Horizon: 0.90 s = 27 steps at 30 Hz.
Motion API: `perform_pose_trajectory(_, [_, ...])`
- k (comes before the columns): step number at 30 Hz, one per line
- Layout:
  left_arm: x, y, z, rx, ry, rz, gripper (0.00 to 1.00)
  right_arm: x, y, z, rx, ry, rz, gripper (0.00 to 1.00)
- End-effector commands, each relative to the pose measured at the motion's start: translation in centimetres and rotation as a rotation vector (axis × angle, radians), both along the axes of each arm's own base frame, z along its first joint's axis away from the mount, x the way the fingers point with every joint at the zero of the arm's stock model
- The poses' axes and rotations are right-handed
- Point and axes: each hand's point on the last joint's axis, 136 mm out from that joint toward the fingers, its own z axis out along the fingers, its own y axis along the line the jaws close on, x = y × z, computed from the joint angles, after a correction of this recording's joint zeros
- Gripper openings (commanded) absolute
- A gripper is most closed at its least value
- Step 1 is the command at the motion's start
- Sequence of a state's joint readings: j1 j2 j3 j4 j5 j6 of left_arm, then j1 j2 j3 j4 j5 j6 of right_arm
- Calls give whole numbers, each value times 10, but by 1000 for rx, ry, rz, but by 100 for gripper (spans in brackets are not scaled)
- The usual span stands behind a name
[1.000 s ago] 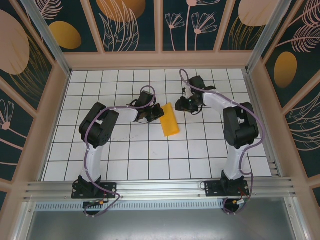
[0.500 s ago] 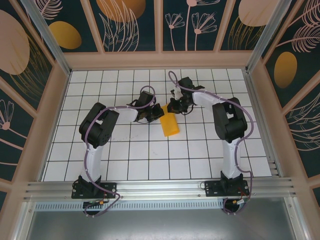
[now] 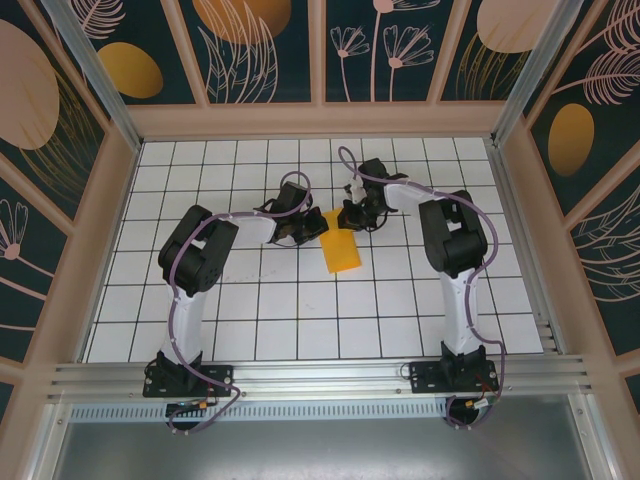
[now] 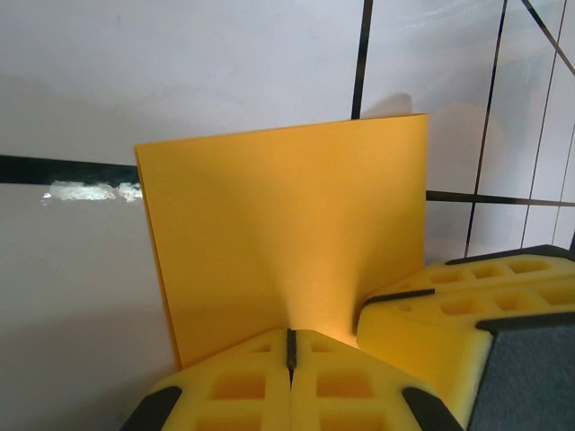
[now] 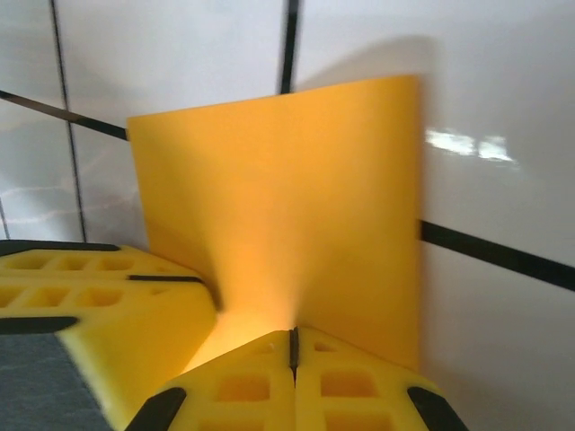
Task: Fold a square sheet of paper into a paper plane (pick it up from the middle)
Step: Fold the square sheet of paper in half at the center of the table.
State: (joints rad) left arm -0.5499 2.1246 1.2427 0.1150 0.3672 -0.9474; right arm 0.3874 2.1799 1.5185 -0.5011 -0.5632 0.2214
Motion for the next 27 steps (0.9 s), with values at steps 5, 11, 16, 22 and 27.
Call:
perform_pose_trajectory(5, [-61, 64, -107, 323, 282, 68, 0, -13, -44, -38, -99, 72, -49, 0])
perform_pose_trajectory(11, [-64, 66, -110, 326, 288, 65, 0, 2, -71, -21, -96, 23, -143, 0])
perform_pose_trajectory(16, [-63, 64, -108, 319, 281, 61, 0, 16, -52, 33, 41, -75, -131, 0])
perform_pose_trajectory(22, [-62, 63, -108, 311, 279, 60, 0, 11, -11, 52, 141, -89, -48, 0])
perform_pose_trajectory(27, [-62, 62, -108, 309, 280, 61, 0, 14, 5, 29, 129, -44, -29, 0])
